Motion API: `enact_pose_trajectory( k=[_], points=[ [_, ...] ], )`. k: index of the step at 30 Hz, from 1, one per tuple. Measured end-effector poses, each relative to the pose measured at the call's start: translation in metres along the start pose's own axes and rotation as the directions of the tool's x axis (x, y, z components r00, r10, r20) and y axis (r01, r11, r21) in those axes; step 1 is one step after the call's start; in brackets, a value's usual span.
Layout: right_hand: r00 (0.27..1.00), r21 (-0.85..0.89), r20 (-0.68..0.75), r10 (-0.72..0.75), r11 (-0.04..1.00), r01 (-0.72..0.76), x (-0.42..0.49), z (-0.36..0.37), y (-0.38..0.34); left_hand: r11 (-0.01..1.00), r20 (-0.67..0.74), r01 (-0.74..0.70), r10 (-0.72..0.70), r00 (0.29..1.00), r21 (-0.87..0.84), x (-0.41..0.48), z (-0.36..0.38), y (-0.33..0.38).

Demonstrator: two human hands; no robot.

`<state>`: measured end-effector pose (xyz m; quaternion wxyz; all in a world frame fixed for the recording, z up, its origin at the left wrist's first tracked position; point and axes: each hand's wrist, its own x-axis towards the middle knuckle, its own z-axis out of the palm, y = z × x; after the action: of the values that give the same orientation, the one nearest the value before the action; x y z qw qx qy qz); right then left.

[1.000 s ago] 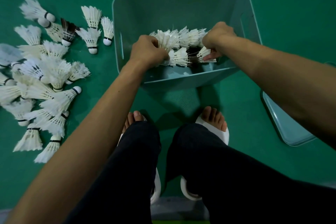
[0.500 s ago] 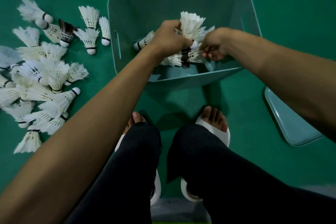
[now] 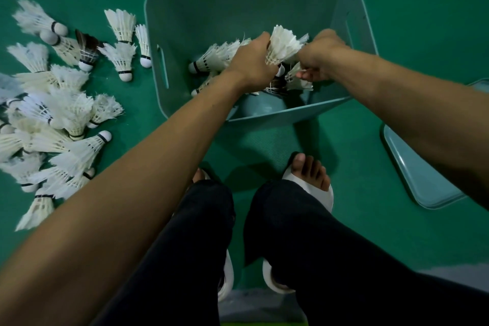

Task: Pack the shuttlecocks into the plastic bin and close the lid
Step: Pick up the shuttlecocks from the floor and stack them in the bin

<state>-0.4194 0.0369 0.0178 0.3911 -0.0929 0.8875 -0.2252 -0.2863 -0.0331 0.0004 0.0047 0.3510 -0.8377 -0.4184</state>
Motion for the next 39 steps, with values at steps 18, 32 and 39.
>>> enact_pose_trajectory(
  k=[18, 32, 39],
  points=[
    [0.979, 0.049, 0.176, 0.106, 0.992, -0.116, -0.001, 0.005, 0.001, 0.898, -0.115, 0.108, -0.172, 0.978, -0.426, -0.002, -0.023, 0.004],
    [0.904, 0.053, 0.340, 0.258, 0.955, -0.292, 0.008, 0.004, 0.006, 0.663, 0.260, 0.380, -0.278, 0.925, -0.644, 0.014, -0.001, 0.001],
    [0.925, -0.048, 0.275, 0.263, 0.964, -0.260, 0.011, 0.007, 0.005, 0.675, 0.236, 0.374, -0.291, 0.927, -0.636, 0.014, 0.011, 0.004]
  ],
)
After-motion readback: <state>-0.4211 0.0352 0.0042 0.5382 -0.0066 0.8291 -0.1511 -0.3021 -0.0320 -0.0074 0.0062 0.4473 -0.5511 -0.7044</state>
